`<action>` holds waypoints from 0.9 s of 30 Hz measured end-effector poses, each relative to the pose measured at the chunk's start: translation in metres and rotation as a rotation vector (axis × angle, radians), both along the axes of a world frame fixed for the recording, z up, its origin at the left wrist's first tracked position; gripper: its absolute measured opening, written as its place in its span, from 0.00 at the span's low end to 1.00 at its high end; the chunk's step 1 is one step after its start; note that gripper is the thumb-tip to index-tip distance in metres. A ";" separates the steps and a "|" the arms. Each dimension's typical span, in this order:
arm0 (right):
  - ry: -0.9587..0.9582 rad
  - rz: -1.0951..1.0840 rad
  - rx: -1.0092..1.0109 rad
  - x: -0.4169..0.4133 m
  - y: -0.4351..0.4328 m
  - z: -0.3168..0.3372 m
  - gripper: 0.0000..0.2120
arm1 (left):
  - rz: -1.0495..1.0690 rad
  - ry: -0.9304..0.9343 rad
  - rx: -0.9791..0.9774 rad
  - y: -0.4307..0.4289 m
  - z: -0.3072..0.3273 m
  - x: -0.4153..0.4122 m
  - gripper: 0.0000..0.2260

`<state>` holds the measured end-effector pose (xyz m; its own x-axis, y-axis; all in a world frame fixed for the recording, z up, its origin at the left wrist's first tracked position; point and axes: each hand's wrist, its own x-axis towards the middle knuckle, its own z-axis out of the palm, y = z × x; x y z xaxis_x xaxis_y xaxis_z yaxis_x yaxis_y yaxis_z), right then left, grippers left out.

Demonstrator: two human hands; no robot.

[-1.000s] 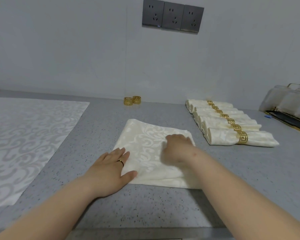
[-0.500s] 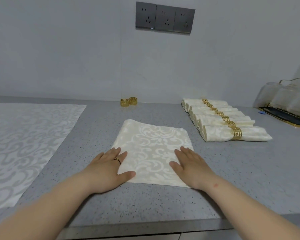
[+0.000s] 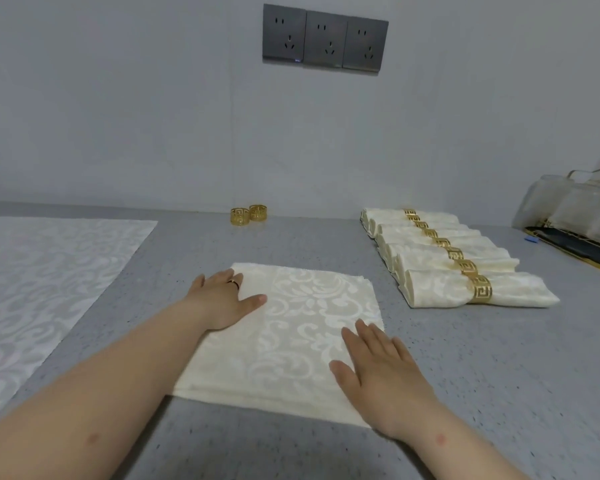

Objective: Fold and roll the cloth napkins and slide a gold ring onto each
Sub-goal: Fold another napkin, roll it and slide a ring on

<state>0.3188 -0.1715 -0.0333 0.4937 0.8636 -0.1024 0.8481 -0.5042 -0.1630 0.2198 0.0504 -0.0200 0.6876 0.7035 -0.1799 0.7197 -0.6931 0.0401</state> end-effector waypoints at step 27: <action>-0.001 -0.096 0.033 -0.018 0.001 0.013 0.23 | -0.617 -0.434 0.306 -0.103 -0.003 -0.060 0.12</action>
